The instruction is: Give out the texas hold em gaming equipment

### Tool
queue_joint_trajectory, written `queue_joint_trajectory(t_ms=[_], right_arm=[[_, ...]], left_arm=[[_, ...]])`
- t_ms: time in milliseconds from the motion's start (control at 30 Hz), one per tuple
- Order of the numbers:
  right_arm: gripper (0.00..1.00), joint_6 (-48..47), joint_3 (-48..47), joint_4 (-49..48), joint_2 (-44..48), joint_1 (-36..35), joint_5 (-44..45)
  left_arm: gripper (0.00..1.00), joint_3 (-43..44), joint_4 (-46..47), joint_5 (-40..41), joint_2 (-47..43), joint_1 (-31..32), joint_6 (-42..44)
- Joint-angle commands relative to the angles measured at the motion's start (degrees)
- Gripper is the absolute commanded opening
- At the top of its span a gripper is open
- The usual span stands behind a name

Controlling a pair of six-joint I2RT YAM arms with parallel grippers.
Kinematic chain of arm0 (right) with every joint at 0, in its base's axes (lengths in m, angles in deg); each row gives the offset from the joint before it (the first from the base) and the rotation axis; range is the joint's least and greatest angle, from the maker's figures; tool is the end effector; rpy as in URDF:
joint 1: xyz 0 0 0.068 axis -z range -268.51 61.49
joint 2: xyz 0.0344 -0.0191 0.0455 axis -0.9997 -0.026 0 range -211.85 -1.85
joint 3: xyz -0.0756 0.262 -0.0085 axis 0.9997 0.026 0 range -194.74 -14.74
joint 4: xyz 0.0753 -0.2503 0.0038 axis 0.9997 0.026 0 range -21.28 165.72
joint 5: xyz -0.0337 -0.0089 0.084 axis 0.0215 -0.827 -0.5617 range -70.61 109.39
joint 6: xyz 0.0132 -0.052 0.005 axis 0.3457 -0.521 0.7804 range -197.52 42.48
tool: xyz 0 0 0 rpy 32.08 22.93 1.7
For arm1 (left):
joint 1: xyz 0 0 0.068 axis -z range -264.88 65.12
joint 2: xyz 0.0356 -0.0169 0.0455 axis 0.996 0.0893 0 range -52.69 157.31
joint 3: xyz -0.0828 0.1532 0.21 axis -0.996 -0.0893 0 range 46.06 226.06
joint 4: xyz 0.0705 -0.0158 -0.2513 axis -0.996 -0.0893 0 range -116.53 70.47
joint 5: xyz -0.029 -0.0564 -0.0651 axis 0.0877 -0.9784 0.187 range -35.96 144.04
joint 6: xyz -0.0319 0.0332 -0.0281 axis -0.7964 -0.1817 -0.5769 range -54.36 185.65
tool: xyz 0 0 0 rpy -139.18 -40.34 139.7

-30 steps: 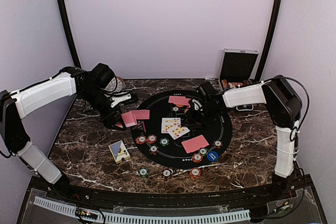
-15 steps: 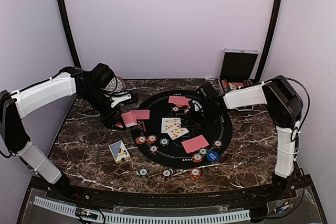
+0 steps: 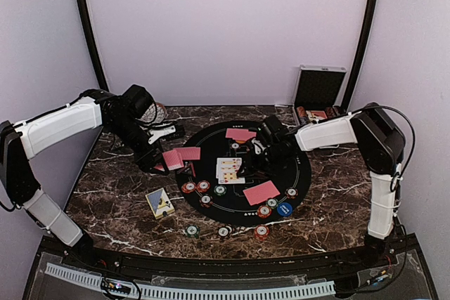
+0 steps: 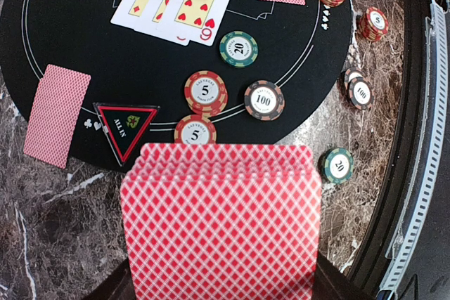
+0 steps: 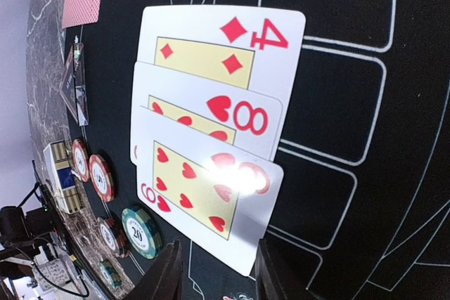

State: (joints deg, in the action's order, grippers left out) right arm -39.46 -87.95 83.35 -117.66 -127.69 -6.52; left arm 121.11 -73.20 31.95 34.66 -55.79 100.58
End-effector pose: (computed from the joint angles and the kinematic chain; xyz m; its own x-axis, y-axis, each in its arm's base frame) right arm 0.3105 0.2731 0.1404 -0.9766 -0.0805 -0.1995 -0.1899 0.7589 0.6229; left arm 0.2587 -0.1592 0.2859 -0.3198 0.7851 -0.5305 0.9360 0.3486 -0.0484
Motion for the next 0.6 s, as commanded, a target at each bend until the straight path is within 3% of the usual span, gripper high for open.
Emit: queue_joint_trajectory(t_ms=[0, 267, 367, 567], right_arm=[[0.39, 0.24, -0.52, 2.60, 3.05, -0.23, 1.11], [0.73, 2.48, -3.49, -0.76, 9.18, -2.66, 0.79], [0.79, 5.19, -5.64, -4.77, 8.45, -4.97, -3.43], [0.80, 11.02, -11.17, -11.91, 3.11, -10.27, -10.59]], left_arm=[[0.00, 1.42, -1.52, -1.73, -1.57, -0.26, 0.66], [0.00, 1.65, -1.17, -1.90, -1.44, -0.26, 0.62], [0.00, 1.94, -0.98, -2.25, -1.21, -0.25, 0.51], [0.00, 2.47, -0.97, -2.48, -0.92, -0.25, 0.28]])
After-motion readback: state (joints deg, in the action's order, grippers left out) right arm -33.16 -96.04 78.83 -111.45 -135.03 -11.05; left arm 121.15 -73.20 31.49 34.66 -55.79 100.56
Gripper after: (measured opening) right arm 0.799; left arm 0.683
